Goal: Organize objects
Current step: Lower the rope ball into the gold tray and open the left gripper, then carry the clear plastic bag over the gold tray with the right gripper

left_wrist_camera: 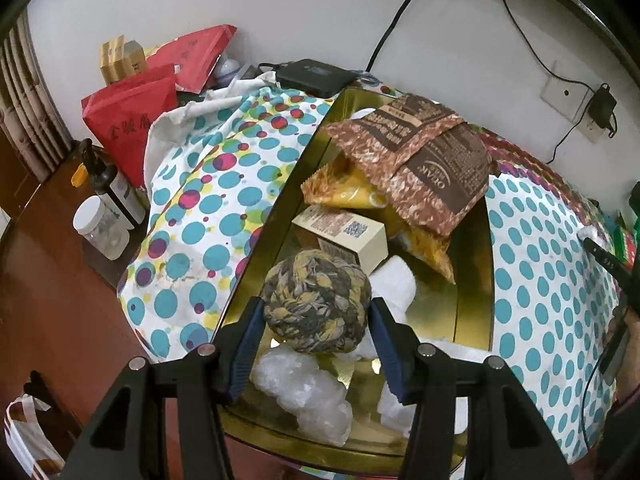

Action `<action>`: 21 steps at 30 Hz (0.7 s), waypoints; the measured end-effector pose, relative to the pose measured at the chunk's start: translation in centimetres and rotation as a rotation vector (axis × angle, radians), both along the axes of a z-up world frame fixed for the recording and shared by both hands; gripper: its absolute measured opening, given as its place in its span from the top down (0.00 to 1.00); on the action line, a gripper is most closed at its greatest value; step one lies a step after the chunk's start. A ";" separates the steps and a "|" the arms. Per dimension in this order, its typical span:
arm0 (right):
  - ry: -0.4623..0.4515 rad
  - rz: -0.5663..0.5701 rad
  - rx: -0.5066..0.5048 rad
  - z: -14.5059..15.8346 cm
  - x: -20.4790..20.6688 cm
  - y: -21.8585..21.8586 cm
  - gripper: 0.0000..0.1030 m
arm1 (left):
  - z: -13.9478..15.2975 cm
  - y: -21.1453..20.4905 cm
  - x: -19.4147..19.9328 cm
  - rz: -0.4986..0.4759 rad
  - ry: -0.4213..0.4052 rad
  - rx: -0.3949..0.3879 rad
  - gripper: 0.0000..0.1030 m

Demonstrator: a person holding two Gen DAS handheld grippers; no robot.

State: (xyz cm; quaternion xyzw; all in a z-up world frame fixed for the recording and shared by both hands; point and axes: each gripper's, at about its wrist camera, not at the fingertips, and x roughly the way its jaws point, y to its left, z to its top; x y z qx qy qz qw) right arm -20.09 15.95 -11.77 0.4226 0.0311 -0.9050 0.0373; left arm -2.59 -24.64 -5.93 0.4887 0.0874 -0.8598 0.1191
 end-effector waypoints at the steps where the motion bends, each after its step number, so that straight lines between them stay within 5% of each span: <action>1: 0.000 0.001 0.001 0.0 0.0 0.0 0.61 | 0.0 0.0 0.0 -0.001 0.001 -0.005 0.47; 21: -0.003 -0.001 0.011 -0.2 0.0 -0.2 0.61 | 0.2 -0.2 0.8 0.018 -0.006 -0.031 0.46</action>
